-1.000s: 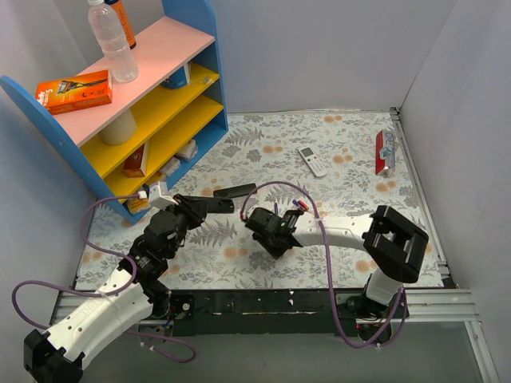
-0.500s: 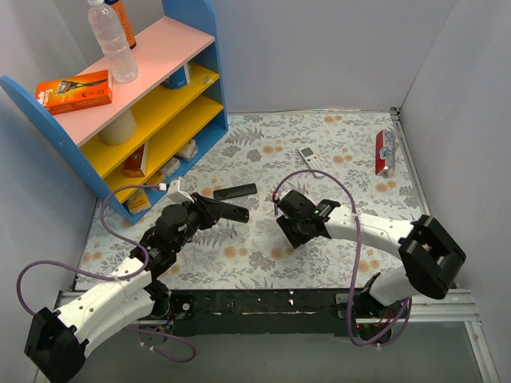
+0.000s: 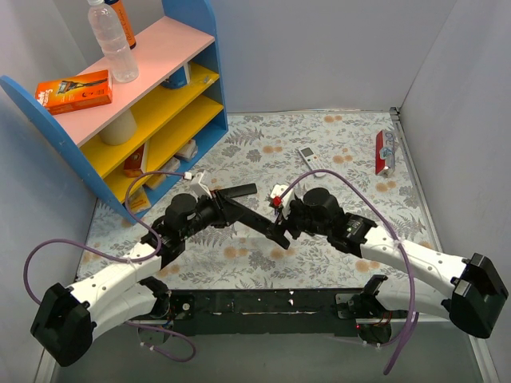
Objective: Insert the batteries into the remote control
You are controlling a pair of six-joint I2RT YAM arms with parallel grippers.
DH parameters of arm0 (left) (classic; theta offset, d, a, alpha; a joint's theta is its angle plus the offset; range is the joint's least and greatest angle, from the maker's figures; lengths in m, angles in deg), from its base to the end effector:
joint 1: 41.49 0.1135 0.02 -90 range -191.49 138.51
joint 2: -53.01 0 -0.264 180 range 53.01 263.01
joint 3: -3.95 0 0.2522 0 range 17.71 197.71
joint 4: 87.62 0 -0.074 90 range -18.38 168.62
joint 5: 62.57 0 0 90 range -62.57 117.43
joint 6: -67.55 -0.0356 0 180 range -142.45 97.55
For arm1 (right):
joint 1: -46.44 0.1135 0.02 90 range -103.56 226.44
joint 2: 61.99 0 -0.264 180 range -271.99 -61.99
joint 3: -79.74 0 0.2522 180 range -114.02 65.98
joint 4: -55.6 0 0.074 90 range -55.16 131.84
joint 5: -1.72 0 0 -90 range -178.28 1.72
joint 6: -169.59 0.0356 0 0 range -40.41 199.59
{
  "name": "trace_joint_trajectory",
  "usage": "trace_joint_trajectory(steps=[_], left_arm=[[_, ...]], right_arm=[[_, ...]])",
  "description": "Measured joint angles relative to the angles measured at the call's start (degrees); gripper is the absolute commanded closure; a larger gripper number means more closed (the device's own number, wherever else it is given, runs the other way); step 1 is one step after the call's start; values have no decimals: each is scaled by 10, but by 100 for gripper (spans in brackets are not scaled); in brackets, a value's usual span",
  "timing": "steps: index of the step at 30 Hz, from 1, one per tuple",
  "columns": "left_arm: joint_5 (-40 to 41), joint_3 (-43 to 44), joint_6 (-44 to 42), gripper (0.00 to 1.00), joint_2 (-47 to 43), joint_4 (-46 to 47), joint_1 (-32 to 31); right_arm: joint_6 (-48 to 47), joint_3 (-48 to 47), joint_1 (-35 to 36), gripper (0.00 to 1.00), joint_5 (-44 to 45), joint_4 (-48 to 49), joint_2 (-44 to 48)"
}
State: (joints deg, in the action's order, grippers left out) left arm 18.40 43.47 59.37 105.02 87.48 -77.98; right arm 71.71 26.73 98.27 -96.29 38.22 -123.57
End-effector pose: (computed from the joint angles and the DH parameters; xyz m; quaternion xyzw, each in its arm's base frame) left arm 0.1638 -0.1281 0.2344 -0.2666 0.7593 -0.5393 0.2482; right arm 0.1456 0.1933 0.2603 -0.4531 0.7151 0.2529 0.4684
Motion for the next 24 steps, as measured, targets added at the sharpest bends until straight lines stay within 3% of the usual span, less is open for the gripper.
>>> trace_joint_trajectory(steps=[8,12,15,16,18,19,20,21,24], left_arm=[[-67,16,7,100,19,25,1],[-81,16,14,100,23,35,2],[-88,16,18,100,28,38,3],[-90,16,18,100,29,39,3],[-91,16,20,100,31,40,3],[-92,17,20,100,30,43,4],[-93,17,21,99,30,43,5],[-92,17,22,96,30,44,5],[-92,17,23,61,27,43,5]], right_arm=[[-58,6,0,9,-38,63,-37],[-61,6,0,17,-44,72,-61],[-61,6,1,34,-48,72,-71],[-61,6,1,46,-50,73,-73],[-57,6,1,55,-60,74,-73],[-56,6,2,70,-61,77,-73],[-53,6,3,78,-61,78,-73],[-52,7,3,83,-63,80,-73],[-45,7,3,90,-67,82,-74]])
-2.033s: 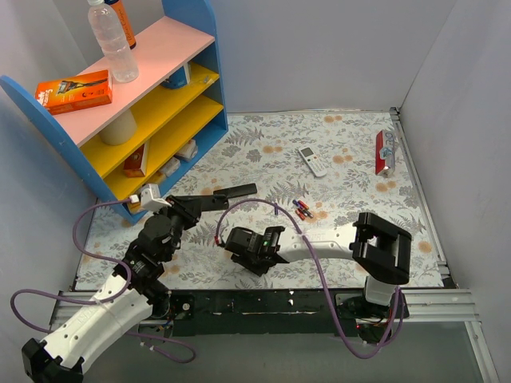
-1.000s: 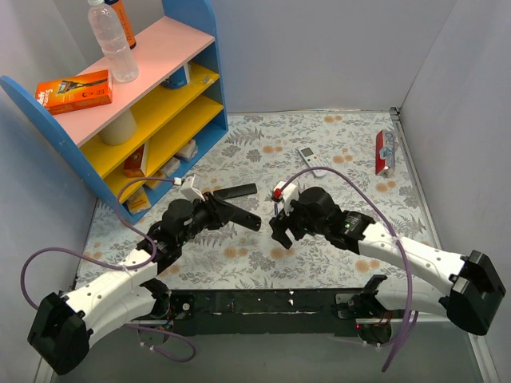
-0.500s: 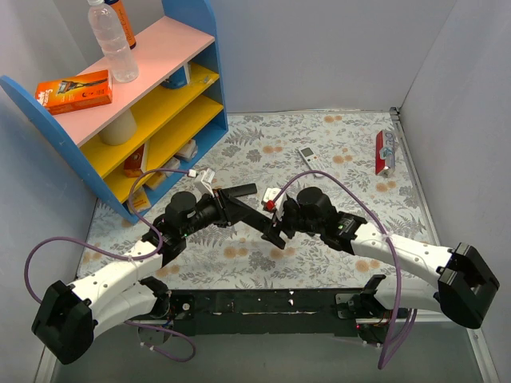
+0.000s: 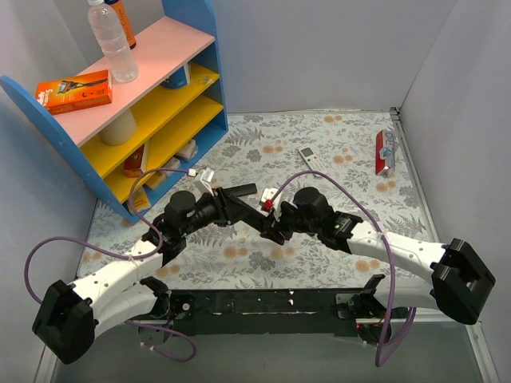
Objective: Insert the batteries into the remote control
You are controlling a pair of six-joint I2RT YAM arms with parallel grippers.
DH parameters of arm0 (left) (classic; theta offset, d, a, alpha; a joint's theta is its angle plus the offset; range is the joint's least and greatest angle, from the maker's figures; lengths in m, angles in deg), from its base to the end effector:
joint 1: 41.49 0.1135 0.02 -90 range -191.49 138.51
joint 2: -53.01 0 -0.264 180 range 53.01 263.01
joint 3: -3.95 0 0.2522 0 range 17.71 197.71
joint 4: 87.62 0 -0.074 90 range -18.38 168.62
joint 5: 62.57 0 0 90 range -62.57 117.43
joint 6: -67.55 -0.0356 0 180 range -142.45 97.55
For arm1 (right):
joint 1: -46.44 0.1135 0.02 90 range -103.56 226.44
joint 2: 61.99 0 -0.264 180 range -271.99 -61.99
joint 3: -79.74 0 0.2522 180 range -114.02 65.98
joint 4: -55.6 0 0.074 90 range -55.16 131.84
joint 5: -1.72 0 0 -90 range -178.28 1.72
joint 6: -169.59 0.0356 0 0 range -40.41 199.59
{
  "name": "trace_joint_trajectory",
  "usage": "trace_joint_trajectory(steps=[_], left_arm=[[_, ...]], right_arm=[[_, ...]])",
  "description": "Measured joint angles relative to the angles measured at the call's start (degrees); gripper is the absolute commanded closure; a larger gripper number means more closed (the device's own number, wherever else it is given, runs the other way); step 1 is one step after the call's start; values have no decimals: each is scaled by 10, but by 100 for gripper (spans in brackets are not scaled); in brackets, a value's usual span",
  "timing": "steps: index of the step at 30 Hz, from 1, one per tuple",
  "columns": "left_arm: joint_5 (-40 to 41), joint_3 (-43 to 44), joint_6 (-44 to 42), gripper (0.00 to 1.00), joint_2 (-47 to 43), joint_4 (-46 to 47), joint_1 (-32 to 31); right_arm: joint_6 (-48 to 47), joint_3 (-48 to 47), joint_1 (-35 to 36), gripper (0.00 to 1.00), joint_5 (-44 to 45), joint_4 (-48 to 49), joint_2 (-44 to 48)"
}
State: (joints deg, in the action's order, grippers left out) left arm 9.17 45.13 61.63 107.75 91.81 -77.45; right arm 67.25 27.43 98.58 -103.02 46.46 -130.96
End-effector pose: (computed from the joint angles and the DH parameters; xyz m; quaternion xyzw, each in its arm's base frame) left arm 0.1693 -0.1366 0.2436 -0.2284 0.7508 -0.5883 0.1949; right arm 0.1552 0.2144 0.2404 -0.5058 0.6742 0.2816 0.4586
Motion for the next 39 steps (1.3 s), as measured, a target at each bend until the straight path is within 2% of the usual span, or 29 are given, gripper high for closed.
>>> trace_joint_trajectory(steps=[1,2,5,8,11,21,23,28,29,31,32,35,36,38,39], left_arm=[[3,0,1,51,-2,0,0],[4,-1,2,35,-5,2,0],[14,-10,11,18,-28,25,0],[28,-35,26,15,-59,61,0],[43,-65,42,15,-73,93,0],[89,-121,76,35,-57,173,-11],[103,-121,74,46,-59,182,-14],[129,-125,68,59,-63,190,-17],[132,-127,68,65,-63,190,-17],[136,-129,66,72,-61,189,-17],[138,-129,66,81,-59,190,-18],[151,-130,61,92,-52,189,-18],[153,-130,57,100,-51,190,-18],[156,-130,55,100,-49,188,-19],[159,-130,54,100,-49,187,-19]], right_arm=[[4,0,0,94,-2,2,-1],[16,0,2,94,-3,8,-3],[47,0,7,96,-3,21,-10],[85,0,16,98,2,37,-16],[127,-3,29,98,19,50,-19],[221,-45,86,98,127,65,-55],[234,-49,95,98,152,64,-63],[258,-58,111,98,193,58,-76],[260,-60,113,98,198,58,-78],[266,-65,118,98,210,58,-81],[269,-67,120,98,215,57,-82],[274,-75,125,96,228,51,-88],[275,-77,125,89,230,49,-91],[277,-79,125,75,232,49,-96],[279,-79,125,55,232,49,-97]])
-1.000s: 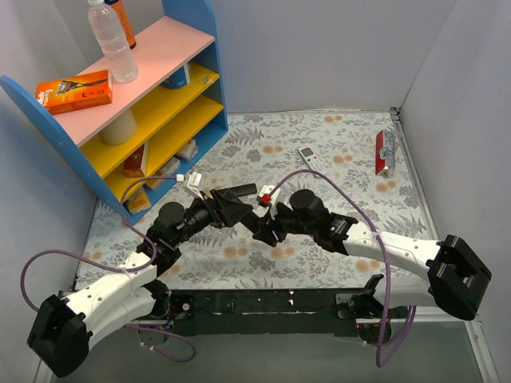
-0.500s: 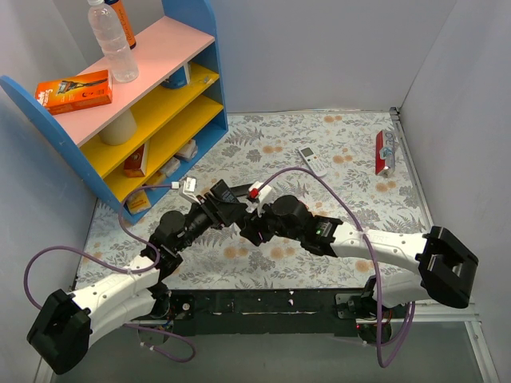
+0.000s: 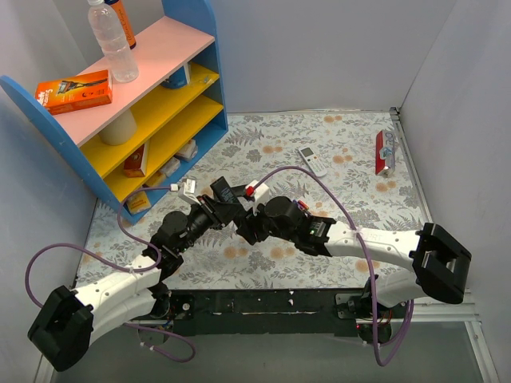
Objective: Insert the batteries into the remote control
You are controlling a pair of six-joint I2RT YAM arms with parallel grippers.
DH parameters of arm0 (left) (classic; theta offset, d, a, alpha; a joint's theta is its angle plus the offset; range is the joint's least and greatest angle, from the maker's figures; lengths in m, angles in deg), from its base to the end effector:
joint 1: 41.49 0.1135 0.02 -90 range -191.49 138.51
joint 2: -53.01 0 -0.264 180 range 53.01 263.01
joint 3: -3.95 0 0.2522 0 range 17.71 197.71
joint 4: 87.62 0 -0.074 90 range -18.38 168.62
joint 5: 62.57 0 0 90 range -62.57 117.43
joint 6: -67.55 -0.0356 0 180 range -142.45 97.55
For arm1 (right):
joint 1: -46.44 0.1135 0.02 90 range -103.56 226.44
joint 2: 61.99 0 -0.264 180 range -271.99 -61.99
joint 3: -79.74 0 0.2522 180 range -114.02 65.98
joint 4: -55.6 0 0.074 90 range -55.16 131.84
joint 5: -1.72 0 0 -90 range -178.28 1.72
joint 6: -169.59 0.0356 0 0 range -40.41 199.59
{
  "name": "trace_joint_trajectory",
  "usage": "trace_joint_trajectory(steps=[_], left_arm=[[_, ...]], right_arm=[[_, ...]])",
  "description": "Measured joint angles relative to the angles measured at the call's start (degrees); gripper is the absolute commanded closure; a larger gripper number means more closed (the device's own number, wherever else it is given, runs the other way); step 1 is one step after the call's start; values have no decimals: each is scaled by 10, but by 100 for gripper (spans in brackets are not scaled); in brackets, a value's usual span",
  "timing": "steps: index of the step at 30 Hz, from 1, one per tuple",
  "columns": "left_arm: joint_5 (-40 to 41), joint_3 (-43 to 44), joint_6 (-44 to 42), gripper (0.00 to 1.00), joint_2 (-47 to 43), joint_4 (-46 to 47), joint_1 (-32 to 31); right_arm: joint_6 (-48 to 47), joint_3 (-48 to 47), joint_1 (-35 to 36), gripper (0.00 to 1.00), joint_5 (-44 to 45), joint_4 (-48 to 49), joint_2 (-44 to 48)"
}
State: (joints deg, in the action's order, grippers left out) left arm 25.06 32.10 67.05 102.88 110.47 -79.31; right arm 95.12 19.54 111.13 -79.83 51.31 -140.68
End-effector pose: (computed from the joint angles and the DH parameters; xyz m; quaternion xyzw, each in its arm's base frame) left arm 0.1519 -0.1198 0.2151 -0.3050 0.6623 -0.6199 0.2901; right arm 0.1364 0.2763 0.2501 -0.3084 0.7723 0.3087 0.4617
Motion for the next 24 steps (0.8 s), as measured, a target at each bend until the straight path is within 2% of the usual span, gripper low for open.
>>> trace_joint_trajectory(steps=[3,5,6,7,14,19,24], left_arm=[[1,0,-1,100,2,-3,-1],[3,0,-1,100,6,-4,-2],[3,-1,-1,100,10,-5,-2],[3,-2,-1,100,13,-5,-2],[5,-26,-1,100,56,3,-1],[-14,-45,-2,100,81,33,16],[-45,-67,-1,100,113,95,36]], right_arm=[[5,0,2,28,3,-5,-1],[9,-2,2,18,10,-12,-1],[10,-4,2,10,16,-19,0],[10,-7,2,9,19,-26,0],[8,-20,-37,6,43,-102,16],[-4,-26,-105,13,52,-167,37],[-21,-26,-196,25,40,-218,45]])
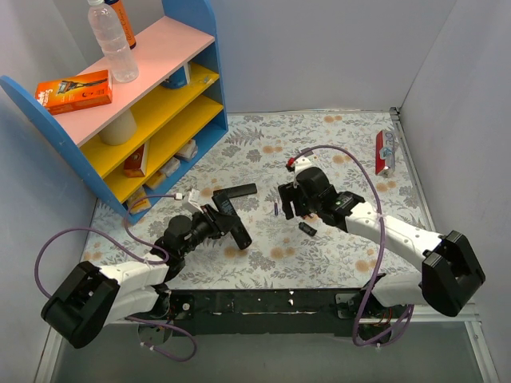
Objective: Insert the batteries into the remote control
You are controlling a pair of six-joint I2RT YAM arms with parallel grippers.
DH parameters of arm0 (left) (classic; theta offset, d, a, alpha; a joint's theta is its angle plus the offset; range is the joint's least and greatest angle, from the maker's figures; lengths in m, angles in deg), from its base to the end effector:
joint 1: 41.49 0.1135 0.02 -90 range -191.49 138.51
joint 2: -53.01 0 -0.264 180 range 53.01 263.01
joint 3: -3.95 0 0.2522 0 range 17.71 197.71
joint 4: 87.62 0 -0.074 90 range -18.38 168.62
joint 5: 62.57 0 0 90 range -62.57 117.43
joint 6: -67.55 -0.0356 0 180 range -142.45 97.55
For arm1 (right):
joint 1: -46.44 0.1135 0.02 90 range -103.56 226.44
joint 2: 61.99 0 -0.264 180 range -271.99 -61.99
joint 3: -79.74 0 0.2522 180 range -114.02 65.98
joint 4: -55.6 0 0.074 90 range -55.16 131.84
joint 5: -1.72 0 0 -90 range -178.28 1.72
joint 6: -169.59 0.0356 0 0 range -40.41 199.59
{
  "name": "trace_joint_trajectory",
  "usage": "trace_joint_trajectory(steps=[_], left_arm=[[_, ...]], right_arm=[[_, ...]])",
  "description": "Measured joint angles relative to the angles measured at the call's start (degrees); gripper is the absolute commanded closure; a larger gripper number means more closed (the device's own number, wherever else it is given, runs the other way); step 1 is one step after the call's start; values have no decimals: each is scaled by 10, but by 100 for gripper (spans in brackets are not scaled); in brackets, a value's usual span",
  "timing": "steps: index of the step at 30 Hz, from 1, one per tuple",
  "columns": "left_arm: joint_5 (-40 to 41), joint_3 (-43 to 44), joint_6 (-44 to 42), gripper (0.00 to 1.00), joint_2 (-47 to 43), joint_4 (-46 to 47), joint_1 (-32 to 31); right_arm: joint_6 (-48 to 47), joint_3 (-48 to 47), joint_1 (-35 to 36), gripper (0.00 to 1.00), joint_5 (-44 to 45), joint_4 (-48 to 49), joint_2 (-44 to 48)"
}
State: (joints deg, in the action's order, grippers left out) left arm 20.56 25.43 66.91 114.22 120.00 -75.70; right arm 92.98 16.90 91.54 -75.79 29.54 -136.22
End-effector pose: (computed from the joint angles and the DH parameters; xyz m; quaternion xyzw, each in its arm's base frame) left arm 0.1578 -0.1124 0.1607 -0.3260 0.7056 -0.5749 0.2556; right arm 0.2044 0.1942 0.2516 -0.1972 0.8706 0.1299 0.4316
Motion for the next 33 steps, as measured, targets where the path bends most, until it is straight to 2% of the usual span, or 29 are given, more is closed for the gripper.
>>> trace_joint_trajectory(steps=[3,6,9,13,15,20,29,33], left_arm=[[-14,-13,-4,100,14,27,4],[-21,-19,-11,100,12,44,4],[-24,-20,-16,100,7,55,4],[-24,-21,-22,100,4,64,4],[-23,-22,-24,100,4,67,4],[-23,-22,-27,100,4,67,4],[-23,-22,-28,100,4,67,4],[-23,-22,-28,100,4,66,4]], right_arm=[[-16,-3,-38,35,-9,-36,-11],[-29,-15,-66,41,-23,-59,-35],[-40,-27,-92,52,-37,-70,-62],[-59,-41,-123,60,-50,-74,-94],[-69,-52,-138,68,-54,-73,-114],[-98,-85,-165,69,-70,-73,-174],[-130,-123,-167,69,-106,-73,-235],[-139,-135,-167,74,-112,-72,-248]])
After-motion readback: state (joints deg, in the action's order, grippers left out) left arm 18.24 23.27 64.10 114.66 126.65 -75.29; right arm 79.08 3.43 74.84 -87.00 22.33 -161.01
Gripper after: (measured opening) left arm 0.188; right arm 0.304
